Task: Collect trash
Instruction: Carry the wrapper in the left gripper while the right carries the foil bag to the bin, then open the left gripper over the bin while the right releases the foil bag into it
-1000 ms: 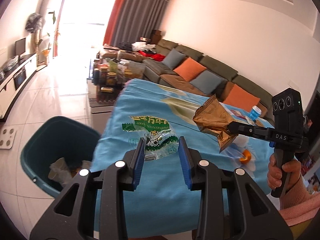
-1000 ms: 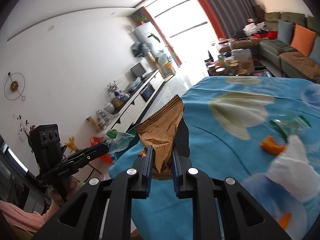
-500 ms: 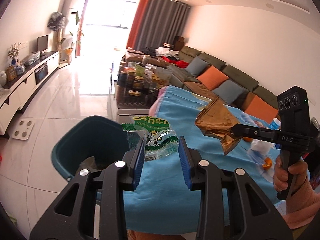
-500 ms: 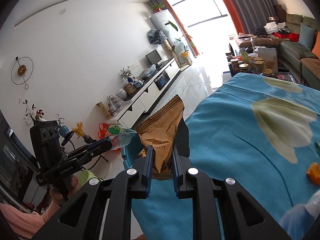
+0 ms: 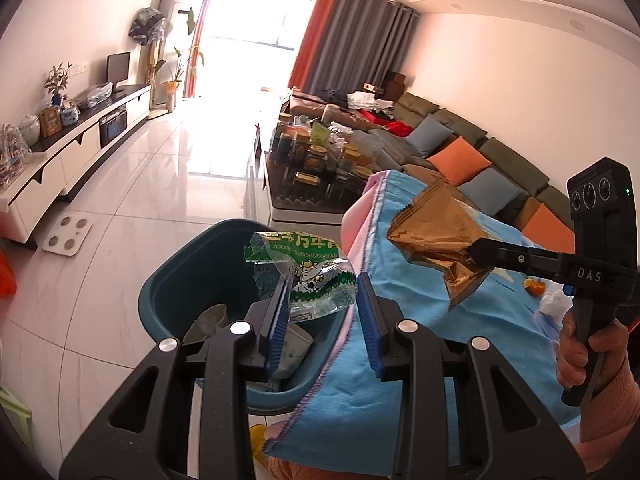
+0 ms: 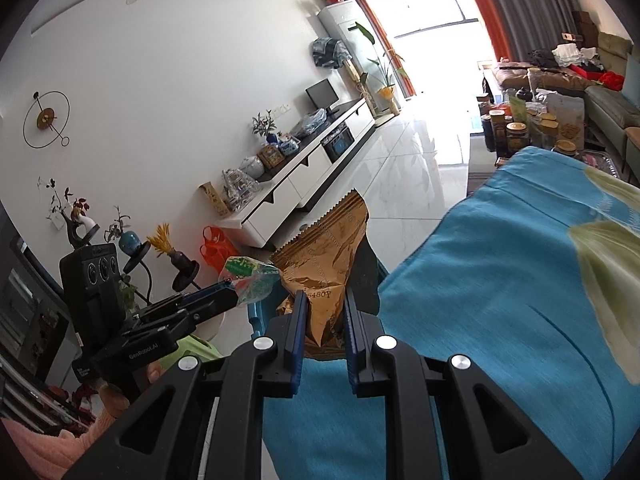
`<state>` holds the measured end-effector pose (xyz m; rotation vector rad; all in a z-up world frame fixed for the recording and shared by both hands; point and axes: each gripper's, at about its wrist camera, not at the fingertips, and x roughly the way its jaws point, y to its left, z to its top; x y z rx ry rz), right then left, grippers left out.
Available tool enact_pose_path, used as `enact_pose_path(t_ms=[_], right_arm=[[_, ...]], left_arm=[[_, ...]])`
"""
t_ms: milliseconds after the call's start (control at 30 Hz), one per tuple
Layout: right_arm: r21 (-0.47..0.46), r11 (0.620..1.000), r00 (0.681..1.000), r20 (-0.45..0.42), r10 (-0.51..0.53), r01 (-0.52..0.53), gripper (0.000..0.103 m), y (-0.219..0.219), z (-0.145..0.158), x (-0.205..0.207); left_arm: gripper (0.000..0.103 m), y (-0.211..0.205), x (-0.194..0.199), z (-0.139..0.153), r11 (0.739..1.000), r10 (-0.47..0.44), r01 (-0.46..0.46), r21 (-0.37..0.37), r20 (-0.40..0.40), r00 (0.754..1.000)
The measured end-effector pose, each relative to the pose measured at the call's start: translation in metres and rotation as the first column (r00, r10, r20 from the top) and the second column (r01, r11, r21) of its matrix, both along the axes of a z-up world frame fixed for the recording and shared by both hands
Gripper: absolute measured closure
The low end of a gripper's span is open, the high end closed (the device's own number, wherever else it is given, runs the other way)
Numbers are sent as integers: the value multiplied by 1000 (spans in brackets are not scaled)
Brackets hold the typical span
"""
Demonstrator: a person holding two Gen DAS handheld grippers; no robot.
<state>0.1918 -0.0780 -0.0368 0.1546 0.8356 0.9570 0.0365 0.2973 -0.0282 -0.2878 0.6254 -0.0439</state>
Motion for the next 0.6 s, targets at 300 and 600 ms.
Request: enact_pose_path(t_ms=[300, 600], right_arm=[[-36, 999, 999, -33, 16, -18, 87, 31, -11, 18], [-89, 996, 998, -60, 24, -29, 87, 58, -22, 28]], left_arm=[[70, 17, 13, -14, 999, 33, -33, -10, -37, 999], [70, 20, 31, -36, 999, 45, -47, -24, -93, 995]])
